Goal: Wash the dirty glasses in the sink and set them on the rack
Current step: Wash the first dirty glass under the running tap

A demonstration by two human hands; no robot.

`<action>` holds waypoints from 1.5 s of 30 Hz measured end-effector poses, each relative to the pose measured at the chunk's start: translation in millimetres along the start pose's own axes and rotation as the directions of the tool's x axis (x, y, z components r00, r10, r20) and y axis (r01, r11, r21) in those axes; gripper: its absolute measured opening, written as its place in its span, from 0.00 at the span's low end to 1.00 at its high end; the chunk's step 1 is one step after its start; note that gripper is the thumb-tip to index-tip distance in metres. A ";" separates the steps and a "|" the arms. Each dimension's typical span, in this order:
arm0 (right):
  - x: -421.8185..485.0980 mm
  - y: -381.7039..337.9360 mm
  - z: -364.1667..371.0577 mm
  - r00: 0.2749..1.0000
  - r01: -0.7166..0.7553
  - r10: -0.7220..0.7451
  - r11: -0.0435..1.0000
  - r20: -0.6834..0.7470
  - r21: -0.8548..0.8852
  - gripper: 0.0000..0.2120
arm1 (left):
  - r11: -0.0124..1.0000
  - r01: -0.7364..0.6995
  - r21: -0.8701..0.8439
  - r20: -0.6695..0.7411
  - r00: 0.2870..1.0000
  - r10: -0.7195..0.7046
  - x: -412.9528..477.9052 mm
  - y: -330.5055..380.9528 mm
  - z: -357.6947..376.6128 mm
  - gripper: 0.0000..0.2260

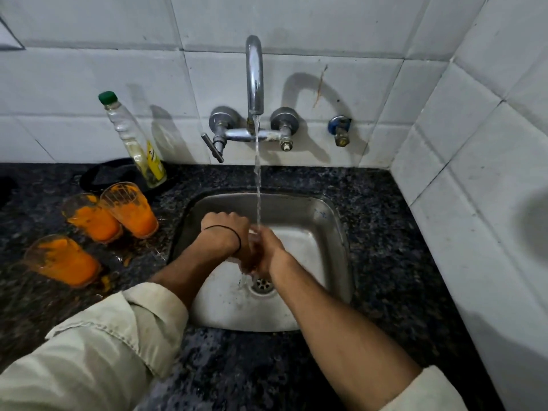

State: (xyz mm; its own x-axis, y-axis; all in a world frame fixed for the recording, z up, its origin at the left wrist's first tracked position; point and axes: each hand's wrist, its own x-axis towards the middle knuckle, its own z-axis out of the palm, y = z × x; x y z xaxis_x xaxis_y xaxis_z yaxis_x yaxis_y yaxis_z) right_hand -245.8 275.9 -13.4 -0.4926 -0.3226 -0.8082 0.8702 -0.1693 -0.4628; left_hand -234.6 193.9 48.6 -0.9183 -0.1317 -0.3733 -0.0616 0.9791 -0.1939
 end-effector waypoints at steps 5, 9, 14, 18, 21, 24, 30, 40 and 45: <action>2.1 4.0 4.6 0.988 0.084 -0.111 0.968 -0.105 -0.235 0.16 | 0.991 0.026 -0.129 0.131 0.991 -0.009 -1.8 -11.7 15.1 0.27; 0.1 -12.4 1.8 0.872 0.301 -0.486 0.627 -0.059 -0.718 0.14 | 0.645 -0.088 -0.759 0.160 0.935 0.316 3.2 -35.4 42.5 0.23; -31.2 -42.2 0.4 0.772 0.492 -0.524 0.135 0.359 -0.860 0.17 | 0.061 0.134 -0.989 0.147 0.888 0.435 -4.1 -35.1 67.3 0.26; -40.8 -48.9 13.1 0.654 0.434 -0.666 -0.059 0.360 -0.899 0.18 | -0.255 -0.071 -0.964 -0.109 0.984 0.138 0.3 -10.3 61.0 0.18; -45.6 -41.0 23.1 0.491 0.304 -0.835 -0.103 0.248 -0.947 0.20 | 0.016 -0.291 -0.956 -0.287 0.928 -0.238 2.4 15.5 49.5 0.11; -46.1 -45.4 22.9 0.486 0.285 -0.843 -0.098 0.231 -0.954 0.20 | 0.037 -0.313 -0.949 -0.314 0.929 -0.194 1.1 18.7 45.5 0.14; -64.4 -74.2 14.0 0.621 0.553 -0.521 -0.239 0.586 -0.798 0.18 | -0.405 -0.157 -0.901 -0.313 0.882 0.354 2.9 -19.7 42.4 0.14; -66.9 -68.3 27.7 0.505 0.346 -0.779 -0.212 0.372 -0.914 0.21 | 0.021 -0.317 -0.948 -0.318 0.945 -0.072 14.7 7.9 20.5 0.08; -78.2 -88.0 11.4 0.588 0.660 -0.600 -0.032 0.542 -0.751 0.20 | -0.251 -0.245 -0.936 -0.293 0.940 0.175 9.0 -14.6 17.9 0.15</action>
State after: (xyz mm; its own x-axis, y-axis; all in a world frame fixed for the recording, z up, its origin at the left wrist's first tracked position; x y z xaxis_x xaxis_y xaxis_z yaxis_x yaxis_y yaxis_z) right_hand -283.7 305.4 94.6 -0.8049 -0.5934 -0.0002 -0.3624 0.4919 -0.7916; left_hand -235.0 175.6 31.8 -0.9885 0.0927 -0.1194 -0.1260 -0.0686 0.9897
